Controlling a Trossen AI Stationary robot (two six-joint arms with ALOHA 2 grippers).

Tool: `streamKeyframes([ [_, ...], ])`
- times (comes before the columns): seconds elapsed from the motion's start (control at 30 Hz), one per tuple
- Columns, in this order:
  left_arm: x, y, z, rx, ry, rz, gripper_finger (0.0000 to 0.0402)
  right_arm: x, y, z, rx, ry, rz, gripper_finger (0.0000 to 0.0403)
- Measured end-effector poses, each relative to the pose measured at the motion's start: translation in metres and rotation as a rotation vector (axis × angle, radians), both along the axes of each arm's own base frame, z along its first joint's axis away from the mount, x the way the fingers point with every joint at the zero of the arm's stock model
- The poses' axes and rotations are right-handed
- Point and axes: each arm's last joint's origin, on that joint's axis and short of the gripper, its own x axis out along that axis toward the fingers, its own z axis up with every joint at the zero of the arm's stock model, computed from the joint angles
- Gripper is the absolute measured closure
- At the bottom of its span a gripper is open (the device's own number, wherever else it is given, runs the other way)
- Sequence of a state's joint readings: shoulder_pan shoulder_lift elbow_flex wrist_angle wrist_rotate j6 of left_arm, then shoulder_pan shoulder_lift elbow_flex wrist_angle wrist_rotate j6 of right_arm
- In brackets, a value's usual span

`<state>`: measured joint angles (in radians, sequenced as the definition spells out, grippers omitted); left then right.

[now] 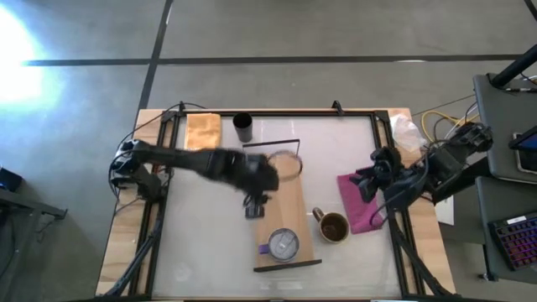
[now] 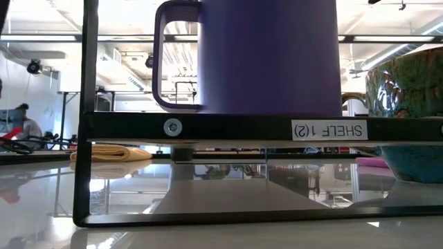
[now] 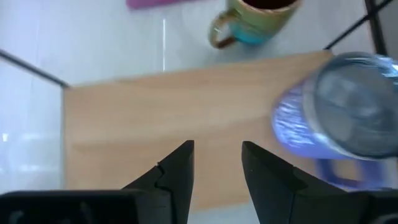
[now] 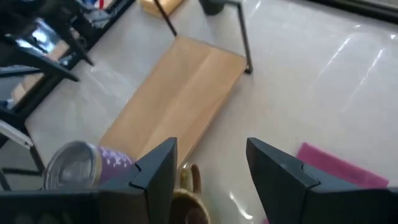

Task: Stack small to large cups/mugs on shelf
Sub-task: Put the green mug on the shelf

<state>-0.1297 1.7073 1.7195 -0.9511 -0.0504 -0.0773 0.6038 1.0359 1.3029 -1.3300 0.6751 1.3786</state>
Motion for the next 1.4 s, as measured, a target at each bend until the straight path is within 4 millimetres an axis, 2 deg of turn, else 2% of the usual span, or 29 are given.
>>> streamKeyframes([
  [0.13, 0.016, 0.032, -0.003, 0.010, -0.075, -0.099, 0.0281, -0.010, -0.016, 0.007, 0.013, -0.041, -0.037, 0.0216],
  [0.23, 0.028, 0.048, -0.009, 0.002, -0.121, -0.160, 0.0281, -0.015, -0.024, 0.010, 0.017, -0.063, -0.070, 0.0216],
  [0.4, 0.058, 0.061, -0.039, 0.005, -0.148, -0.282, 0.0281, -0.015, -0.032, 0.007, 0.034, -0.067, -0.134, 0.0216],
  [0.57, 0.082, 0.063, -0.066, 0.010, -0.131, -0.405, 0.0281, -0.013, -0.035, 0.002, 0.082, -0.069, -0.204, 0.0216],
  [0.77, 0.102, 0.060, -0.064, -0.036, -0.200, -0.497, 0.0281, -0.007, -0.032, -0.010, 0.133, -0.062, -0.284, 0.0216],
  [0.93, 0.115, 0.050, -0.072, -0.023, -0.241, -0.548, 0.0281, -0.001, -0.029, -0.018, 0.155, -0.052, -0.335, 0.0216],
  [1.27, 0.131, 0.038, -0.091, -0.027, -0.283, -0.581, 0.0281, 0.002, -0.028, -0.021, 0.170, -0.079, -0.388, 0.0216],
  [1.4, 0.135, 0.037, -0.091, -0.008, -0.318, -0.577, 0.0281, 0.003, -0.028, -0.020, 0.167, -0.098, -0.410, 0.0216],
])
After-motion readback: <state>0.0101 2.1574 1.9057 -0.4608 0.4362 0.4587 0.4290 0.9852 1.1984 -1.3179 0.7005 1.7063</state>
